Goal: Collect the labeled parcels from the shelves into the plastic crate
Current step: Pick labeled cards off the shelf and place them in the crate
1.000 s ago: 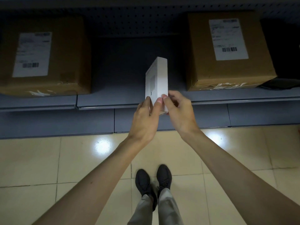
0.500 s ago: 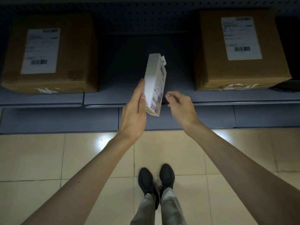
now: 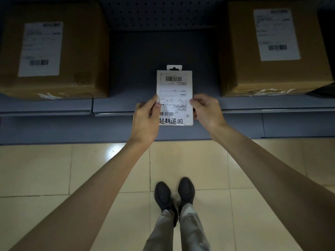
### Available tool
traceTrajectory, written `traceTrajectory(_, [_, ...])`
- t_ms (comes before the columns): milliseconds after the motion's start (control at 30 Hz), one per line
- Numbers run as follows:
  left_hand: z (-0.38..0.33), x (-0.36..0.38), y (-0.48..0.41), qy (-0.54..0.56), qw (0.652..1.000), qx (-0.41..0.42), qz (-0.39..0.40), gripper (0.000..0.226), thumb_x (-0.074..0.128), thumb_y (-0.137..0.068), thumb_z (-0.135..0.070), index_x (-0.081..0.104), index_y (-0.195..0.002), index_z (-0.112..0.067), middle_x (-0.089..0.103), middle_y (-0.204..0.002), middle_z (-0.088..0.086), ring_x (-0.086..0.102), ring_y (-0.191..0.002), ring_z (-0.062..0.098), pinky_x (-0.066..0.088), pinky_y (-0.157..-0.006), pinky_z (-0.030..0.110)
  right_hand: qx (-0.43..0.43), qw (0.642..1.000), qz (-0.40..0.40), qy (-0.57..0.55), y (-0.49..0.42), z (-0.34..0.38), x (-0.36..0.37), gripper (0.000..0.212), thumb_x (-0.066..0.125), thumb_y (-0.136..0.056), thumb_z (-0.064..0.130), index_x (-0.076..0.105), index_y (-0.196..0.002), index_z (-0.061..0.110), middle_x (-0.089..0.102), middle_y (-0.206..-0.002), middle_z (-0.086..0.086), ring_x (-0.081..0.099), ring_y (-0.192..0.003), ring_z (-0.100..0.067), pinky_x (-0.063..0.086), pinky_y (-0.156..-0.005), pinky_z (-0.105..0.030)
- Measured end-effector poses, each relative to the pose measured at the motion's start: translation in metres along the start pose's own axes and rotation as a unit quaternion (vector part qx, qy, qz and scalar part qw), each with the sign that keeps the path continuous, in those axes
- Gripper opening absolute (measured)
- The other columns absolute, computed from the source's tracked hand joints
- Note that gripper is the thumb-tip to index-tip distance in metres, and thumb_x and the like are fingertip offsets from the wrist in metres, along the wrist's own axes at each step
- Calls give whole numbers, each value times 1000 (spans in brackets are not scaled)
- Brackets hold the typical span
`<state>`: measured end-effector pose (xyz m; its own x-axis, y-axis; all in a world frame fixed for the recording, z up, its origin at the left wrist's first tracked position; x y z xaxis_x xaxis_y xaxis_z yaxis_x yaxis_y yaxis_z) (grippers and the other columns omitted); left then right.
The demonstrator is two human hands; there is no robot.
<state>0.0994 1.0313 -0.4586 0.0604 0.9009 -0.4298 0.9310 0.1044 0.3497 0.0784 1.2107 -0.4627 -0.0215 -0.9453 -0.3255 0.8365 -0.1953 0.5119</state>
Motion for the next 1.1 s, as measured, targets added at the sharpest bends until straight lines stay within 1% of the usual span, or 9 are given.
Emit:
traceTrajectory(67, [3,5,-5,9,1000,-9,-4,37,49,-106,-24,57,-141,-30,49,-113,3,61,-103,17,45,-101,23,-3,1000,-1,3,1,-5,-3,7,56,-98,16,62,-101,19,73,-102,-6,69,-89,-19,55,-76,-35])
traceTrajectory(200, [11,11,-9,28,1000,-8,-8,39,57,-102,-21,58,-141,-27,62,-111,11,65,-94,14,54,-94,27,-19,1000,-7,8,3,-8,-3,7,59,-96,12,59,-101,18,73,-98,-7,71,-91,-21,57,-77,-35])
traceTrajectory(333, [12,13,7,82,996,-14,-14,41,58,-101,-11,58,-140,-24,67,-108,8,67,-98,16,56,-79,17,-30,999,-13,-5,11,-13,-3,14,61,-95,11,59,-105,20,72,-95,-8,71,-90,-23,58,-77,-40])
traceTrajectory(433, [14,13,23,119,992,-31,-17,42,58,-100,-5,56,-139,-21,67,-112,5,67,-103,15,58,-80,19,-29,999,-12,-19,21,-21,-3,19,63,-94,10,60,-108,23,72,-99,-6,70,-93,-21,59,-81,-39])
traceTrajectory(567, [20,16,44,192,980,-54,-4,44,54,-101,0,52,-142,-17,68,-121,2,66,-103,3,56,-80,18,-23,998,-8,-59,33,-28,-7,25,66,-91,5,60,-109,21,71,-108,-5,68,-100,-20,57,-85,-36])
traceTrajectory(733, [30,12,60,225,972,-73,14,47,56,-101,-1,53,-140,-26,73,-117,5,69,-106,16,57,-79,22,-6,998,15,-68,48,-38,-10,24,67,-90,3,60,-109,16,72,-107,-7,66,-95,-16,49,-75,-21])
traceTrajectory(933, [29,-17,57,183,973,-39,135,49,53,-101,2,55,-144,-22,71,-126,1,68,-114,21,57,-87,30,32,993,16,-109,50,-28,-27,47,75,-87,15,52,-128,11,72,-106,-2,67,-100,-15,51,-88,-30])
traceTrajectory(1033, [16,-35,49,144,971,-32,186,45,53,-100,2,59,-140,-18,73,-122,3,71,-104,17,57,-85,28,28,992,34,-120,51,-16,-41,41,74,-87,15,56,-123,9,74,-103,-2,69,-96,-12,54,-90,-30])
traceTrajectory(1100, [10,-44,44,125,971,-24,201,41,55,-100,1,62,-137,-14,74,-119,3,71,-102,13,56,-85,24,36,990,89,-101,53,-14,-48,32,72,-89,17,64,-119,9,76,-105,-4,71,-99,-15,55,-92,-35])
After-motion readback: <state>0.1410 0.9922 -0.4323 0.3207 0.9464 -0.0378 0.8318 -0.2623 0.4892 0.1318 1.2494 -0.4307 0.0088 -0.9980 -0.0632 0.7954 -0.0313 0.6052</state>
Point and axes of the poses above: each hand's wrist, its own y-axis away from the middle knuckle, its own x-axis out of the palm, z = x × y, the point moved 2 cm from there along -y, towards the middle knuckle
